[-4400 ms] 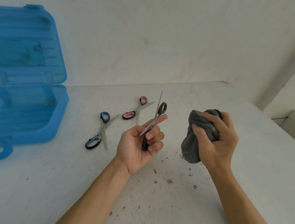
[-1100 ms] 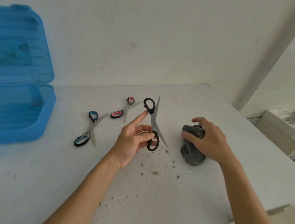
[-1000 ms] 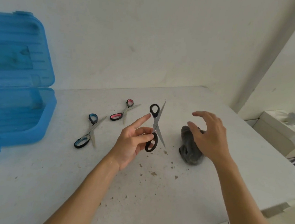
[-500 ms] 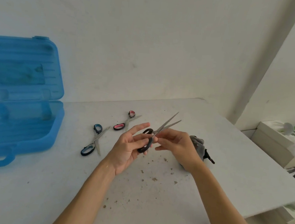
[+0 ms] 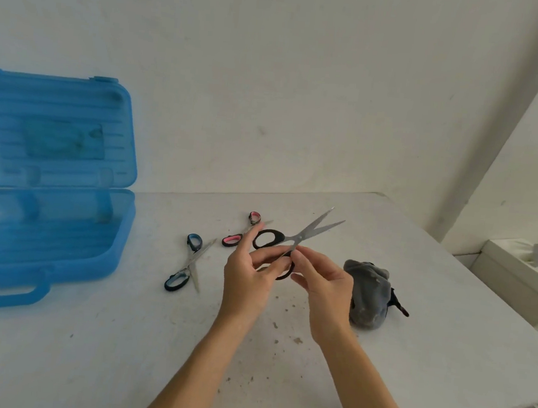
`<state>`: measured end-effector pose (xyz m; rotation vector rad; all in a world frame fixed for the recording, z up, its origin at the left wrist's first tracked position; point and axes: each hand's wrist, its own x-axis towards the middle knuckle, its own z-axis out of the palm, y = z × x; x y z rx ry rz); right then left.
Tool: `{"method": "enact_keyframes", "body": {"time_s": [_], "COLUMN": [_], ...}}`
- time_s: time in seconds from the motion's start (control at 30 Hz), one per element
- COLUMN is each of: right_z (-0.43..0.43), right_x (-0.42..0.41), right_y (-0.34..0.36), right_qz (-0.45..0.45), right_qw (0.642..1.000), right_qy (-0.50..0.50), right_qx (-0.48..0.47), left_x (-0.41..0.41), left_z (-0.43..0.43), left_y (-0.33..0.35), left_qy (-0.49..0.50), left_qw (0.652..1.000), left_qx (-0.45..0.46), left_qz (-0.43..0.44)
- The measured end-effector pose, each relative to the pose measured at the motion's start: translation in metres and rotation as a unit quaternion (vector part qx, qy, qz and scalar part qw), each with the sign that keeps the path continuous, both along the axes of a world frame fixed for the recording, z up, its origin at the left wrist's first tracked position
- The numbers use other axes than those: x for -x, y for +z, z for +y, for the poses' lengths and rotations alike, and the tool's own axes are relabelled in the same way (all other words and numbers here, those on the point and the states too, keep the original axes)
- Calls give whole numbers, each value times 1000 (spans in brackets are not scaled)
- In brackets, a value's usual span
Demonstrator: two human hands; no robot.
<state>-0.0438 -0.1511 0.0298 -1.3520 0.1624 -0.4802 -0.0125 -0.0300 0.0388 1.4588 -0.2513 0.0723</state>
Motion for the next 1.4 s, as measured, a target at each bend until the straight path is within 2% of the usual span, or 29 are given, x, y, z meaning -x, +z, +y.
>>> {"method": "enact_keyframes", "body": {"time_s": [0.17,0.3,0.47,0.6,0.7,0.83,0.93,1.03,1.13,1.2,1.3,1.4], "right_z": [1,-5,-24,-30,-26,-16,-4,5,16,26,52,92], "right_x": [-8,-15,-20,-23,-23,-21,-21,-26,-36,-45,-60,-83], "right_y": [5,6,7,8,12,13,11,12,16,19,33,56], "right_qz": [24,44,34,33,34,54,73,88,96,89,61,31], "right_qw": [998,997,998,999,998,996,994,995,995,995,991,971], "right_qy": [-47,-56,-18,19,5,-30,-34,-20,5,16,52,83], "right_qx": [29,-5,-49,12,60,58,75,50,21,39,105,223], "left_x": [-3,-8,-18,-23,-23,-25,-23,-21,-26,-33,-44,-53], "left_z": [0,5,23,25,23,23,24,30,56,89,159,236], "left_y": [-4,2,1,-3,-5,-7,-7,0,18,30,40,29], "left_qy": [-20,-65,-55,-54,-54,-17,-15,-18,-38,-8,122,287], "left_qw": [999,995,994,994,994,994,997,999,993,985,964,908], "left_qx": [22,36,-36,3,18,39,17,-18,-110,-167,-223,-290], "left_qz": [34,63,86,95,97,96,71,42,2,-33,-78,-95]}}
